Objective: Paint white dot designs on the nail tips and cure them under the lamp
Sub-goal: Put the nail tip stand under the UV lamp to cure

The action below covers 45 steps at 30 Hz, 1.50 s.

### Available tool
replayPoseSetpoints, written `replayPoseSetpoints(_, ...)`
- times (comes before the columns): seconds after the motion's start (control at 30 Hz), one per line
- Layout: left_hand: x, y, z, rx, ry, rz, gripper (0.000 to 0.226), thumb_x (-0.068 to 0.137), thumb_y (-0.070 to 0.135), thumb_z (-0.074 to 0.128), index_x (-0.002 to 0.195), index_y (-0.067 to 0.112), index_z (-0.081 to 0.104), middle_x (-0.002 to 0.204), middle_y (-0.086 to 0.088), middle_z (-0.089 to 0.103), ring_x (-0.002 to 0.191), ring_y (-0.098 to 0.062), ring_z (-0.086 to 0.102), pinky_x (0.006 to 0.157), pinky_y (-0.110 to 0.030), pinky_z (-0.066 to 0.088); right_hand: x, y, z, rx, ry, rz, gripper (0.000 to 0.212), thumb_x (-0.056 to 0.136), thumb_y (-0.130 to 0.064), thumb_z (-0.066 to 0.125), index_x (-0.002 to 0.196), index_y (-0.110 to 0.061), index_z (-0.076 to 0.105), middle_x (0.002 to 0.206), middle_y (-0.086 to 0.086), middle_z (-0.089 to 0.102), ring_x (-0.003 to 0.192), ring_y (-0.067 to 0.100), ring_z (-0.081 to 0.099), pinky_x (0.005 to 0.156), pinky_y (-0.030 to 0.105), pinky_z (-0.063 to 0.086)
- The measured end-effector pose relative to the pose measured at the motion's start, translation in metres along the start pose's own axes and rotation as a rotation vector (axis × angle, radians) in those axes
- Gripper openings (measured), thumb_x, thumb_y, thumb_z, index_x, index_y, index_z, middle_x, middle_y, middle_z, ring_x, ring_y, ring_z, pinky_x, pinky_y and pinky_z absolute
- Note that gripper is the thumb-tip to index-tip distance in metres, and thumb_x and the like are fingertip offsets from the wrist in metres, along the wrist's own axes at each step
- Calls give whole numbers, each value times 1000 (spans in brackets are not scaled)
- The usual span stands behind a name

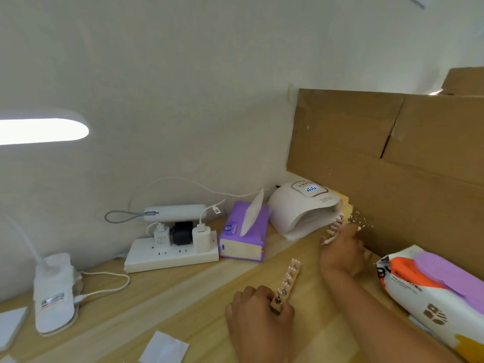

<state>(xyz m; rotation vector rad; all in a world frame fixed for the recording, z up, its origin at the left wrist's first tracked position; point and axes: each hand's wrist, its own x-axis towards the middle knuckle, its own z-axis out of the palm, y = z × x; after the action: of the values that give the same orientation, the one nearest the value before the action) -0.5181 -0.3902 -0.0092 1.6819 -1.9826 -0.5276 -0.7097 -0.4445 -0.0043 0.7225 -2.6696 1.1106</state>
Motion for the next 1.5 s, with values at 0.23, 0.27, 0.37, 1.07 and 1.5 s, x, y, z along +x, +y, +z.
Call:
replayPoseSetpoints(0.23,-2,0,-1,-15,32,-27,30,81,53,56,105,38,64,101,16,55,111,-8,49,86,-25,26,-6,-3,0,183,-27,-162,29,84,2,62,111,0,49,99,25,66,88,45,61,83,44,43)
replayPoseSetpoints(0.27,-4,0,-3,0,37,-41,28,81,51,59,104,37,66,104,14,58,111,-10,50,85,-28,26,-5,-4,0,181,-42,-163,31,83,4,60,111,0,49,101,25,65,89,45,60,83,44,43)
replayPoseSetpoints(0.37,-6,3,-3,-14,206,31,20,62,33,85,80,28,75,84,5,67,88,-24,63,73,-35,31,-2,-6,2,155,-84,-167,33,83,6,57,114,2,46,109,27,60,93,47,59,84,45,43)
replayPoseSetpoints(1.07,-7,2,0,17,192,-86,41,94,39,54,133,32,45,126,9,55,120,-18,46,93,-34,31,-22,7,-41,329,-839,-432,28,85,3,56,93,-23,46,96,-1,64,72,7,54,54,15,40)
replayPoseSetpoints(1.5,-7,1,-3,26,187,-107,46,97,30,48,140,34,35,129,12,54,122,-15,44,94,-30,30,-31,25,-67,243,-924,-547,40,76,-3,74,94,-25,47,92,-2,64,72,4,56,66,20,49)
